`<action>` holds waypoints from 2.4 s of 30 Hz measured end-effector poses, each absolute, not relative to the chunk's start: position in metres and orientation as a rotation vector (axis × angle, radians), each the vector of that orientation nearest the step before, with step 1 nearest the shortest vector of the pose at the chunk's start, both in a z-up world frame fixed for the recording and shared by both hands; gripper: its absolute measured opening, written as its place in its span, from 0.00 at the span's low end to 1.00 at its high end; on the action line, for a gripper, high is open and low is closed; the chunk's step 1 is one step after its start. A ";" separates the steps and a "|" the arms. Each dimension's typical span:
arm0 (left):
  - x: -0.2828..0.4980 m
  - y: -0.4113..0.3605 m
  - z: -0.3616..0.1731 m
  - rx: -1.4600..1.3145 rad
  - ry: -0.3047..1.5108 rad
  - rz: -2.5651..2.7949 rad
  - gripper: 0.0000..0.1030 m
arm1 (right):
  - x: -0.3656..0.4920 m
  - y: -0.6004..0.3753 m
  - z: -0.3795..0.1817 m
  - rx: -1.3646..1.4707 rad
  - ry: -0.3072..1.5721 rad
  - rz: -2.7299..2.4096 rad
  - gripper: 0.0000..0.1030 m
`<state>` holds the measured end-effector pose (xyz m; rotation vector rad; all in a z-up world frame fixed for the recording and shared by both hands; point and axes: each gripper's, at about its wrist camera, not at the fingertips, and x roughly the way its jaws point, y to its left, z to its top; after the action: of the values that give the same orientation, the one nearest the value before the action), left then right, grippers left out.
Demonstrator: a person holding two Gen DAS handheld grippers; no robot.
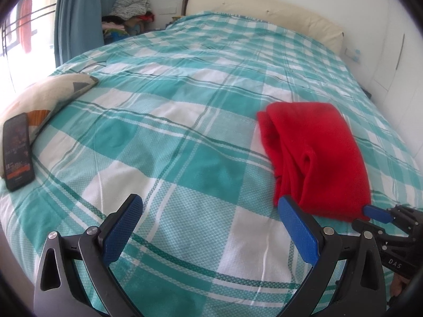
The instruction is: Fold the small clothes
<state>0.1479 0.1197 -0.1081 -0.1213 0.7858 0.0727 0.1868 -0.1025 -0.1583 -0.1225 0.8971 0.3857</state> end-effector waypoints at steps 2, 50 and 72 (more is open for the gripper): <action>0.148 0.118 -0.109 -0.109 0.790 0.077 0.99 | 0.184 -0.102 -0.155 -0.122 0.887 0.387 0.38; 0.302 0.020 -0.098 -0.064 0.929 -0.238 0.54 | 0.329 -0.181 -0.091 0.085 0.804 0.231 0.62; 0.104 -0.003 -0.008 0.153 0.691 -0.017 1.00 | 0.091 -0.215 -0.038 0.034 0.738 0.078 0.94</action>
<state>0.1043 -0.0030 -0.0075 0.1534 0.6906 -0.0166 0.0906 -0.2149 -0.0382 0.0335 0.7380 0.0776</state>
